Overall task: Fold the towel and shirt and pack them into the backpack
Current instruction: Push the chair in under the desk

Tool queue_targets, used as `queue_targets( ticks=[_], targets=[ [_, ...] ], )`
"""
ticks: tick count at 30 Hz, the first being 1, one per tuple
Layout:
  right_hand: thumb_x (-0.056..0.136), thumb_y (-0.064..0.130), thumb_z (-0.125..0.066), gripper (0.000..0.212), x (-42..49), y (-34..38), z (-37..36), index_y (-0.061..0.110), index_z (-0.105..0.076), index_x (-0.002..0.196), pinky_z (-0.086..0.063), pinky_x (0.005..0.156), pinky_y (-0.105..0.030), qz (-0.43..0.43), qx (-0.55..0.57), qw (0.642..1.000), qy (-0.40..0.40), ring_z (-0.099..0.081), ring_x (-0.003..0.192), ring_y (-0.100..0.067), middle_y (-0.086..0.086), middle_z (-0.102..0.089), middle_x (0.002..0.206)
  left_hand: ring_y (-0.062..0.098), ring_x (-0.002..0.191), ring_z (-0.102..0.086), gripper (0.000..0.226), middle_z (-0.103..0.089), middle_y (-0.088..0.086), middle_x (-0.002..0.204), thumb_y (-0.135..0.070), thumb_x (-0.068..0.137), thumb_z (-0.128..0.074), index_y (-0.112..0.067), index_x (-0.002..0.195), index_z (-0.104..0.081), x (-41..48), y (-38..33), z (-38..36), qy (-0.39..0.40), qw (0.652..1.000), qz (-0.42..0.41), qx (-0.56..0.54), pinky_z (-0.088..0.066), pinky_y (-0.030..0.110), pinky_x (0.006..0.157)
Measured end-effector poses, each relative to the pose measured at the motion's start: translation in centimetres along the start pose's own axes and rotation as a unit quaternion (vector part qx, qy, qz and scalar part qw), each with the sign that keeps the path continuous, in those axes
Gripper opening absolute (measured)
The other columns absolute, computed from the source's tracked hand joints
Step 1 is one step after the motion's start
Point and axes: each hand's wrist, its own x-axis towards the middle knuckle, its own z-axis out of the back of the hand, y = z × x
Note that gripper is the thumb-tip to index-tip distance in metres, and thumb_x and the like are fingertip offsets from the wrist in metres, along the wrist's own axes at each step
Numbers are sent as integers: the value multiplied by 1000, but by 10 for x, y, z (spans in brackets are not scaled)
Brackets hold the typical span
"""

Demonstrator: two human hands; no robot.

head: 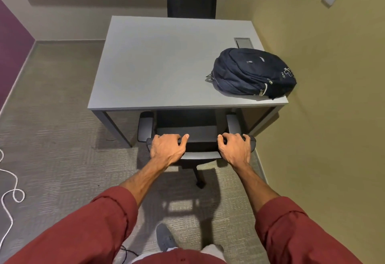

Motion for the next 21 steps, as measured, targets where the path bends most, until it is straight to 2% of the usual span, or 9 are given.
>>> queue_targets(
  ticks=[3, 8, 13, 17, 21],
  targets=[
    [103, 56, -34, 53, 11, 4, -2, 27, -77, 92, -35, 116, -52, 4, -1, 1000, 10, -66, 100, -18, 5, -76, 92, 11, 78, -66, 79, -77, -6, 85, -75, 105, -15, -29, 116, -79, 10, 5, 1, 3, 1000, -1, -2, -45, 53, 111],
    [104, 56, -34, 53, 30, 6, -4, 27, -78, 99, -33, 117, -52, 9, -1, 1000, 10, -66, 104, -18, 4, -78, 98, 13, 85, -71, 80, -78, -7, 89, -75, 104, -14, -29, 117, -78, 25, 8, 5, 12, 1000, -2, 1, -48, 53, 109],
    [104, 55, -34, 54, 50, 16, -8, 27, -79, 99, -33, 116, -52, 13, -3, 1000, 10, -67, 102, -18, 4, -78, 97, 9, 71, -62, 77, -74, -7, 83, -74, 106, -16, -28, 123, -77, 44, 14, 12, 14, 1000, -2, -2, -53, 53, 105],
    [104, 55, -31, 54, 68, 23, -12, 27, -74, 87, -33, 115, -51, 17, 2, 1000, 2, -67, 98, -19, 6, -76, 90, 14, 82, -73, 84, -80, -6, 91, -77, 102, -11, -29, 126, -76, 64, 22, 15, 3, 1000, 5, 14, -53, 52, 104],
    [104, 55, -31, 55, 93, 30, -12, 27, -76, 91, -33, 115, -51, 26, 3, 1000, -1, -67, 97, -19, 7, -75, 89, 15, 85, -75, 84, -80, -7, 92, -76, 103, -10, -31, 126, -76, 84, 24, 21, -4, 1000, 14, 18, -52, 52, 106]
  ],
)
